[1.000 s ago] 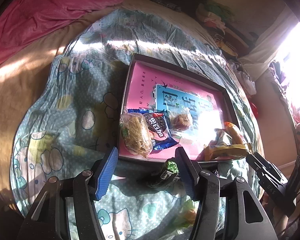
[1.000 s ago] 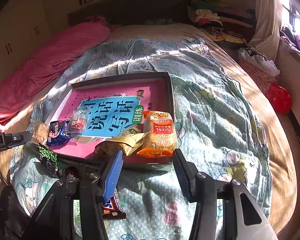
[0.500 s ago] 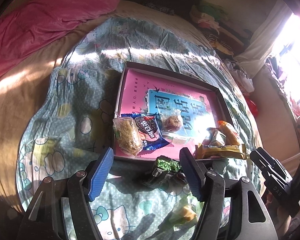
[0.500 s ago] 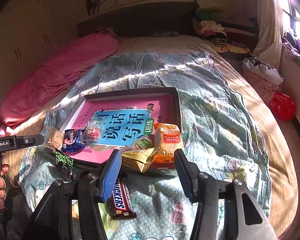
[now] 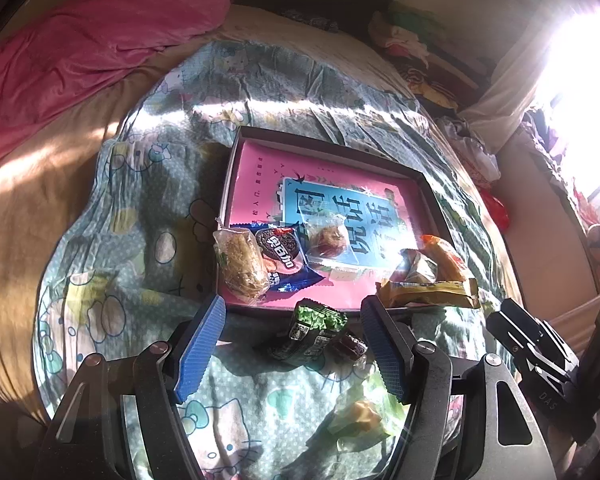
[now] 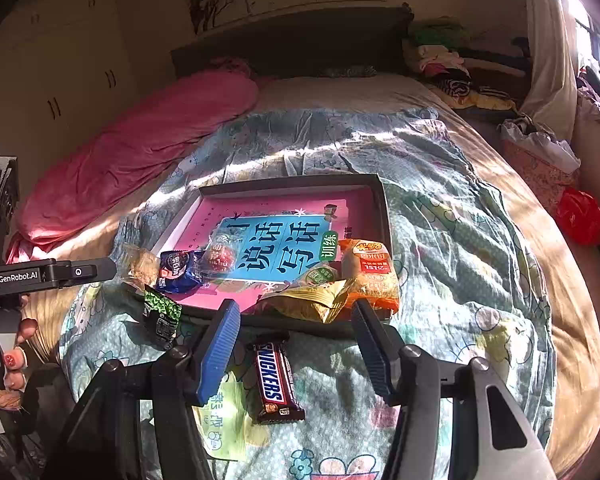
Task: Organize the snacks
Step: 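Move left tool toward green-wrapped cake while right tool moves toward Snickers bar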
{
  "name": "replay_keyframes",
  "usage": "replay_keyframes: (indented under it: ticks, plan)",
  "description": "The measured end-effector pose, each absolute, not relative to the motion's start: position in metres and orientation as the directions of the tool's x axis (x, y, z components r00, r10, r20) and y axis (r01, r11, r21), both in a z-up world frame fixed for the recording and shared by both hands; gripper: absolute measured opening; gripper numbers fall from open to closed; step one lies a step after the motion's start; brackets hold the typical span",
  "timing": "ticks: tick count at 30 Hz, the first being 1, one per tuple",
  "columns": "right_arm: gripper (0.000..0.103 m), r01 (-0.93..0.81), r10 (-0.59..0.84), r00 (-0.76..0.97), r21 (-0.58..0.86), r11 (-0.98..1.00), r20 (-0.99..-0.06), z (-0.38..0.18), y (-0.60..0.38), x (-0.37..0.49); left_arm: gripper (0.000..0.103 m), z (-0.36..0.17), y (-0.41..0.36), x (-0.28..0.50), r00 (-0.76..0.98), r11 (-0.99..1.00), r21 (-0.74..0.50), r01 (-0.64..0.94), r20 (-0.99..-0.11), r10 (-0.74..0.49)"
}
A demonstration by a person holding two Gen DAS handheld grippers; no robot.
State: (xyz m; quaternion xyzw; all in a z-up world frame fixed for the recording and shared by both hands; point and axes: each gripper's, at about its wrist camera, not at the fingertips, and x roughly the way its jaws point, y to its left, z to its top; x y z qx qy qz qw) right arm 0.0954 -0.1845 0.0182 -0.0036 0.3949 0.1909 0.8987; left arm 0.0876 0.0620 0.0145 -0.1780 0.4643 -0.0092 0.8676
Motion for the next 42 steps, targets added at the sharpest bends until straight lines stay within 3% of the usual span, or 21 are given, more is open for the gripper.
replay_keyframes:
  ticks: [22,42]
  plan:
    - [0.058,-0.372,0.346,0.564,0.143,0.917,-0.750,-0.001,-0.175,0.084,0.074,0.009,0.029,0.077,0.544,0.959,-0.278,-0.054,-0.814,-0.205]
    - [0.064,-0.361,0.328,0.545,0.137,0.922,-0.771,-0.013,-0.176,0.086,0.078,-0.020,-0.008,0.064,0.451,0.958,-0.282,0.045,-0.850,-0.272]
